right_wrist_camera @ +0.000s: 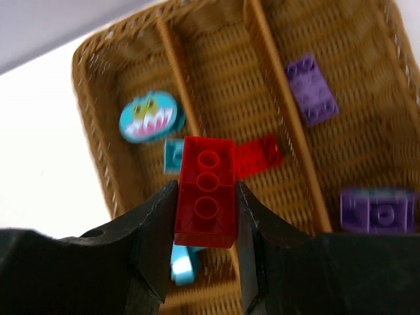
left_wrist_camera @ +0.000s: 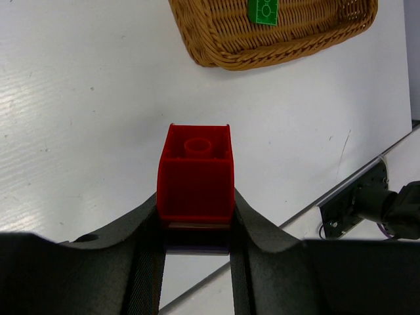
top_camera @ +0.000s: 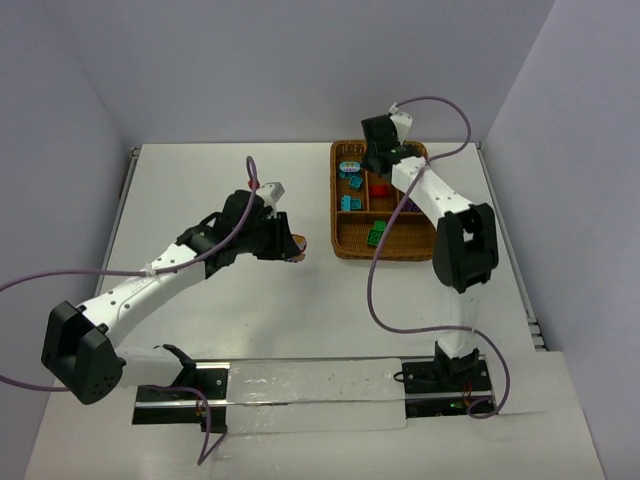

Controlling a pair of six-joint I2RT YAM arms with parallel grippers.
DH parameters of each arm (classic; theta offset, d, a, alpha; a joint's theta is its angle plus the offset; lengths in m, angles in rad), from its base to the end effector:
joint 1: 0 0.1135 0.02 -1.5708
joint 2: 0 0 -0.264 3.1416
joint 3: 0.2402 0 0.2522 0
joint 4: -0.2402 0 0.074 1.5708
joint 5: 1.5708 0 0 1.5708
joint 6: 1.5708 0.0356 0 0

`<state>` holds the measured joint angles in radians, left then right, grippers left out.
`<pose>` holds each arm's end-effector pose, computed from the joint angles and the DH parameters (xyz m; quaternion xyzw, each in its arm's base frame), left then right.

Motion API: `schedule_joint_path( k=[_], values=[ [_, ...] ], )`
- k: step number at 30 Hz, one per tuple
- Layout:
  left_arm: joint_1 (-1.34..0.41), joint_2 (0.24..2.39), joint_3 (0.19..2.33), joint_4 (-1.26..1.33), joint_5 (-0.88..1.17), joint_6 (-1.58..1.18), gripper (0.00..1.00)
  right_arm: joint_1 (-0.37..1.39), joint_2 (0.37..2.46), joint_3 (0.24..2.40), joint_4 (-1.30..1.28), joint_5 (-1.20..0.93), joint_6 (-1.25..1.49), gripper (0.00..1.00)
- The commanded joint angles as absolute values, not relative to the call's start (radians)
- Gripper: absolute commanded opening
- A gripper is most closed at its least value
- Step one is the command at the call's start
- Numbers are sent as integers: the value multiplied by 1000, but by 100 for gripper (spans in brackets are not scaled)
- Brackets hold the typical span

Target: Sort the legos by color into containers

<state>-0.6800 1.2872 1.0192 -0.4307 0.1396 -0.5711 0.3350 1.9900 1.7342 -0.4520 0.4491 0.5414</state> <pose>0.2161 -0.1811 0.2897 0.0786 0.9013 -0.2980 0.3045 0.4397 0.1367 0.2817 0.1839 0.8712 -0.0101 0.4550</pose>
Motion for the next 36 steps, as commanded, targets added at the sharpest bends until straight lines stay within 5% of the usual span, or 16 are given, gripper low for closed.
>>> schedule_joint_path(
  k=[1,6,9,12,23,31,36],
  values=[
    [-678,1223,1006,-431,97,-635,0,298,2093,1930,-514,519,479,5],
    [-679,1198,1013,-456,92,-635,0,274,2209,2071,-571,543,468,19],
    [-680,1183,1033,-477,81,-632,0,262,2230,2099,-569,521,457,55],
    [-679,1160,1046,-481,79,-634,0,263,2240,2121,-574,502,441,72],
    [-678,1159,1071,-472,138,-569,0,276,1957,1880,-529,279,464,71],
    [-673,1166,1068,-426,400,-411,0,362,1401,1223,-148,-244,399,71],
    [-669,1145,1084,-422,645,-288,0,360,1234,995,14,-659,340,71]
  ],
)
